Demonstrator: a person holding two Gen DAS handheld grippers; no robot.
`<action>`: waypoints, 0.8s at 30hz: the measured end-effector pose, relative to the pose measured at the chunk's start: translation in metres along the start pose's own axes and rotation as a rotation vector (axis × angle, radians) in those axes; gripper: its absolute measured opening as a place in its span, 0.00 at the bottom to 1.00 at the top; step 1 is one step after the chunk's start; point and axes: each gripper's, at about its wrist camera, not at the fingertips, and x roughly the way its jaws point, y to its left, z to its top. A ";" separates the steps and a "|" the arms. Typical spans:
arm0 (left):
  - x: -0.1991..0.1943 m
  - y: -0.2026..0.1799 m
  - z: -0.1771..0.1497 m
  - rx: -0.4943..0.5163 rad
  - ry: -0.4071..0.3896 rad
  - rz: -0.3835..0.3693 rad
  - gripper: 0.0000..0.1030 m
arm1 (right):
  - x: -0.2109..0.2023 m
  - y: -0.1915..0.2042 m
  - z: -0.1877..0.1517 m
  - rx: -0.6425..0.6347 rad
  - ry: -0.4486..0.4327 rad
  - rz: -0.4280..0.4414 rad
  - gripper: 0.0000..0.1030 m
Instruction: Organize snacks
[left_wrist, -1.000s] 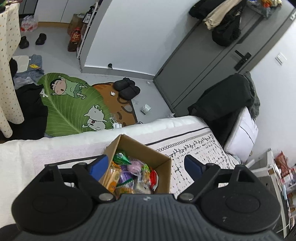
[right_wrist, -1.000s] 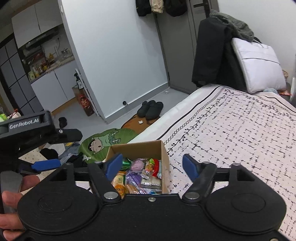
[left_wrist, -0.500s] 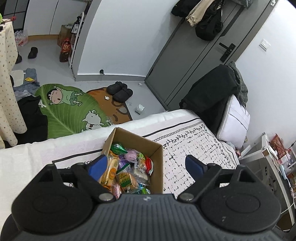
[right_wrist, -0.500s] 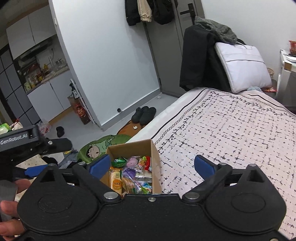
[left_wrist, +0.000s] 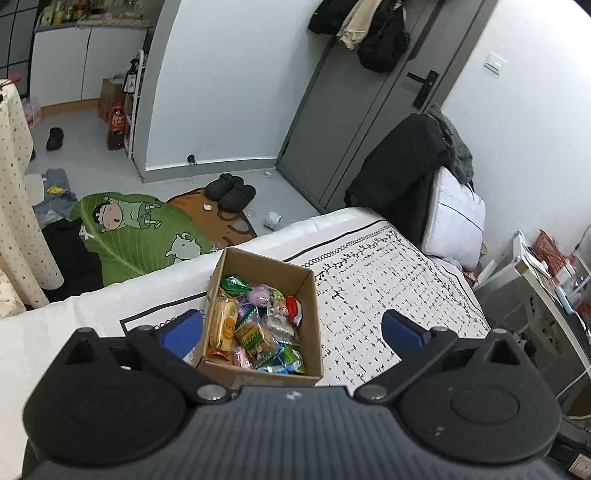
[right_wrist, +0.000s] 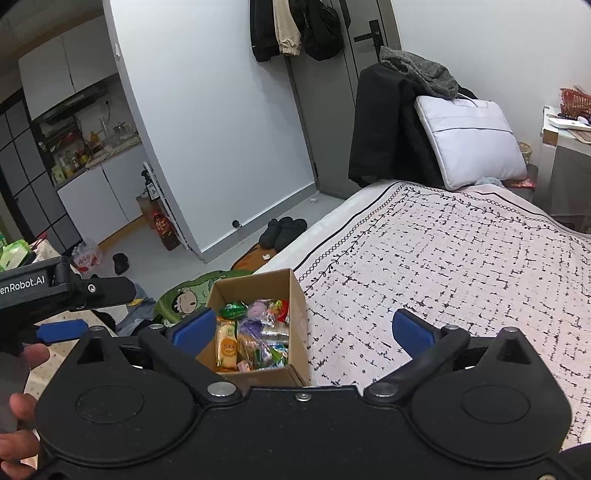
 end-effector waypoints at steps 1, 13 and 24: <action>-0.003 -0.001 -0.003 0.008 -0.001 -0.003 1.00 | -0.003 0.000 -0.001 0.000 -0.002 -0.001 0.99; -0.033 -0.012 -0.022 0.106 -0.013 -0.034 1.00 | -0.033 -0.001 -0.012 -0.023 -0.022 -0.012 1.00; -0.050 -0.013 -0.039 0.191 0.005 -0.031 1.00 | -0.059 -0.008 -0.024 -0.037 -0.036 -0.031 1.00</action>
